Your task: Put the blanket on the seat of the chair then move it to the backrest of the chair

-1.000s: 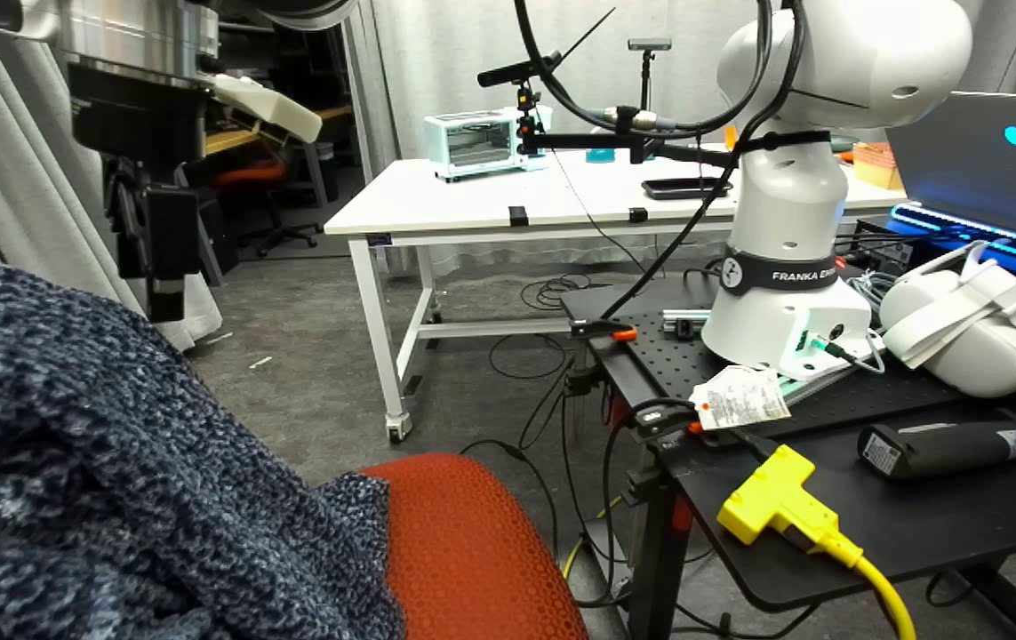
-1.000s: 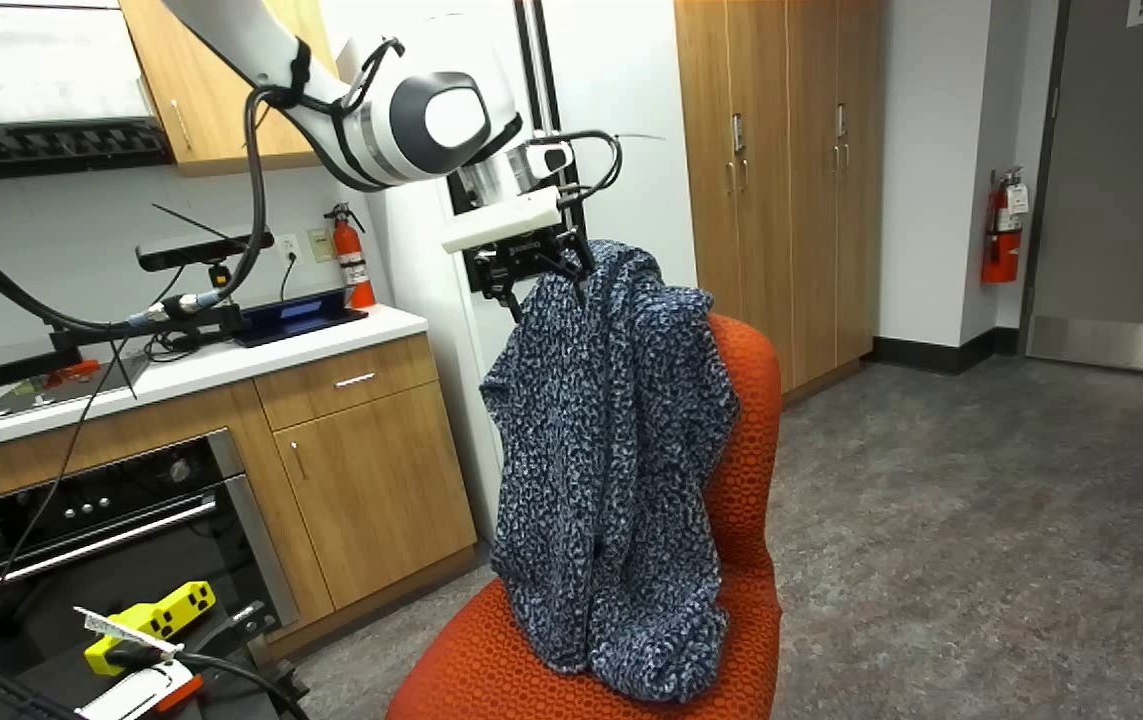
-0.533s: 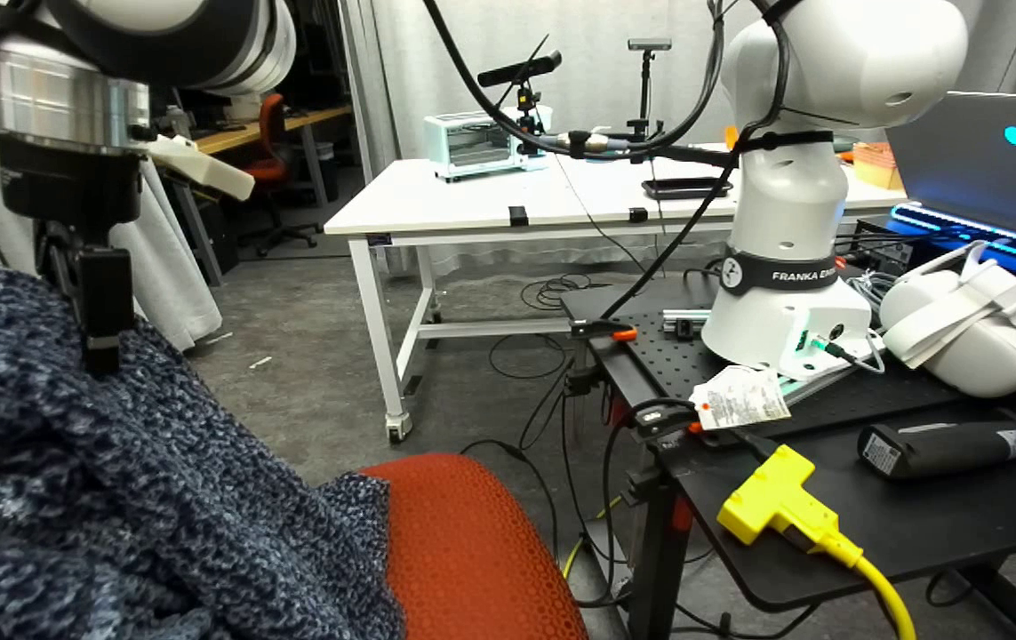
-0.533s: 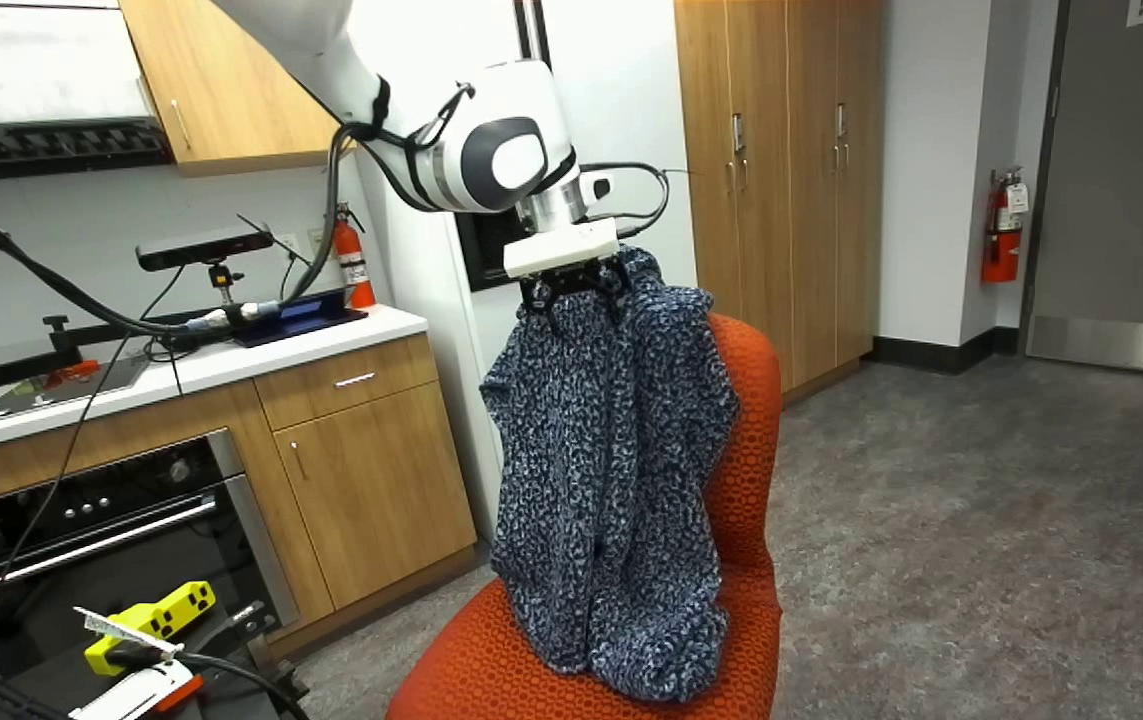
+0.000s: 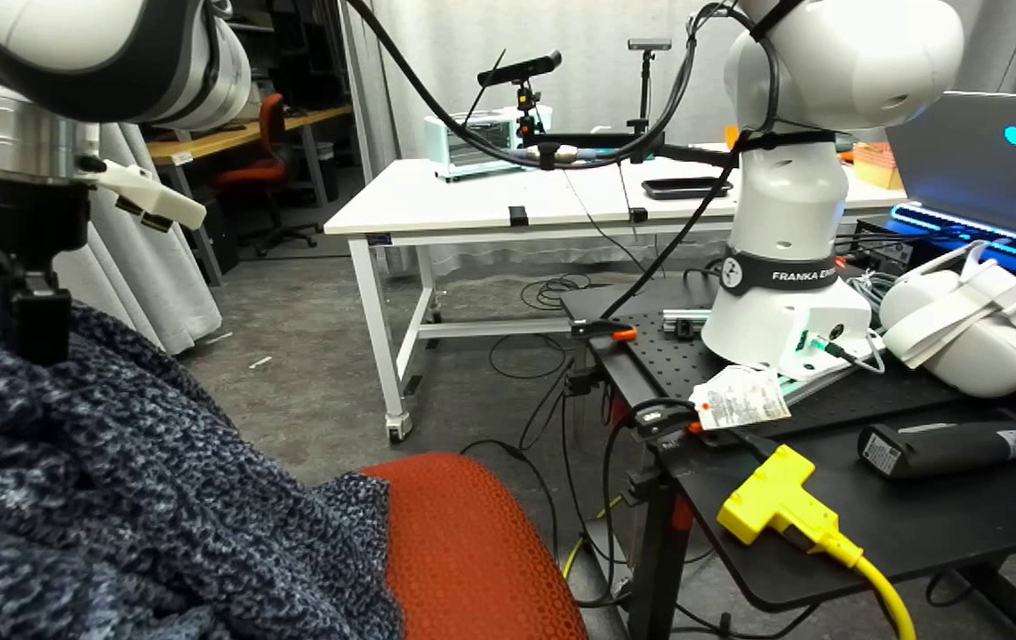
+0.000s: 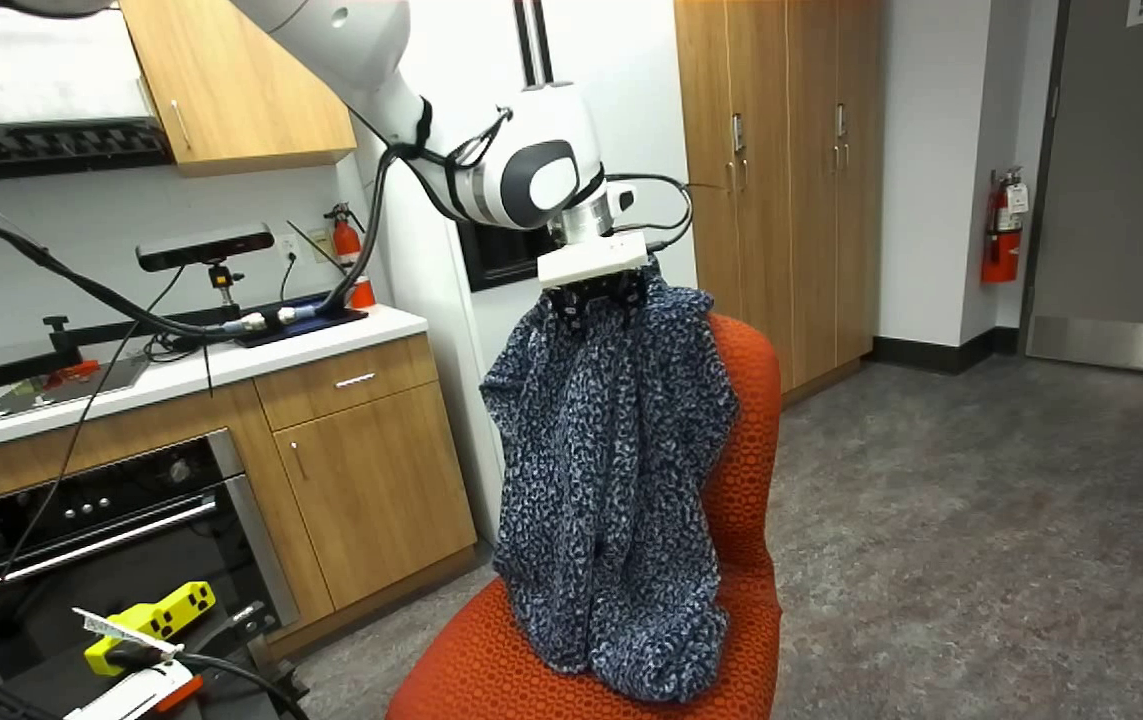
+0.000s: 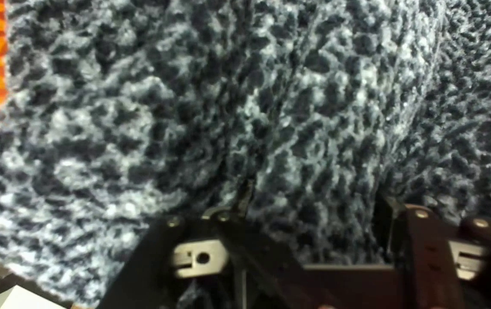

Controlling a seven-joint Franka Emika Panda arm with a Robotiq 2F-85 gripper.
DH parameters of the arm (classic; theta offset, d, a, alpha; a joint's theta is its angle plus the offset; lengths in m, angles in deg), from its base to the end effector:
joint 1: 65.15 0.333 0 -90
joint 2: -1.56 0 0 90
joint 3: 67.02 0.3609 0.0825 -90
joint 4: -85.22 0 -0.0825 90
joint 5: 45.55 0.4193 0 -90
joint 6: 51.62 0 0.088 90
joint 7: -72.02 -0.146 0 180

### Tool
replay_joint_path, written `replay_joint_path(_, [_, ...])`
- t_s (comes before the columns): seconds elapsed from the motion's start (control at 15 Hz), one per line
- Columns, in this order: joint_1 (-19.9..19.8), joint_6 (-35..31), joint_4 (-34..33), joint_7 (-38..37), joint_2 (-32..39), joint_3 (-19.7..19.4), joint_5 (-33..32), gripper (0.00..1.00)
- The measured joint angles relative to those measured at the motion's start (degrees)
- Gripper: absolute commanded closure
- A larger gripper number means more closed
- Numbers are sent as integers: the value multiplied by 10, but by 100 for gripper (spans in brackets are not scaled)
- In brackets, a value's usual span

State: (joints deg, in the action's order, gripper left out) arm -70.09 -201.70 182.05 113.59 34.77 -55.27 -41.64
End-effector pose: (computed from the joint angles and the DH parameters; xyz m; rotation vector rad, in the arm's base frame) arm 0.7707 0.0718 0.2839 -2.8435 -1.1000 -0.5970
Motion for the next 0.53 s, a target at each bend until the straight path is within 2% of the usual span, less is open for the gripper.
replay_joint_path(0.2, [-6, 0, -6, 0, 1, 6, 0, 87])
replay_joint_path(0.33, [-9, 0, -5, 0, -4, 10, 0, 98])
replay_joint_path(0.47, [-14, -4, 3, 0, -16, 18, 11, 100])
replay_joint_path(0.53, [-18, -13, 14, 0, -26, 24, 21, 97])
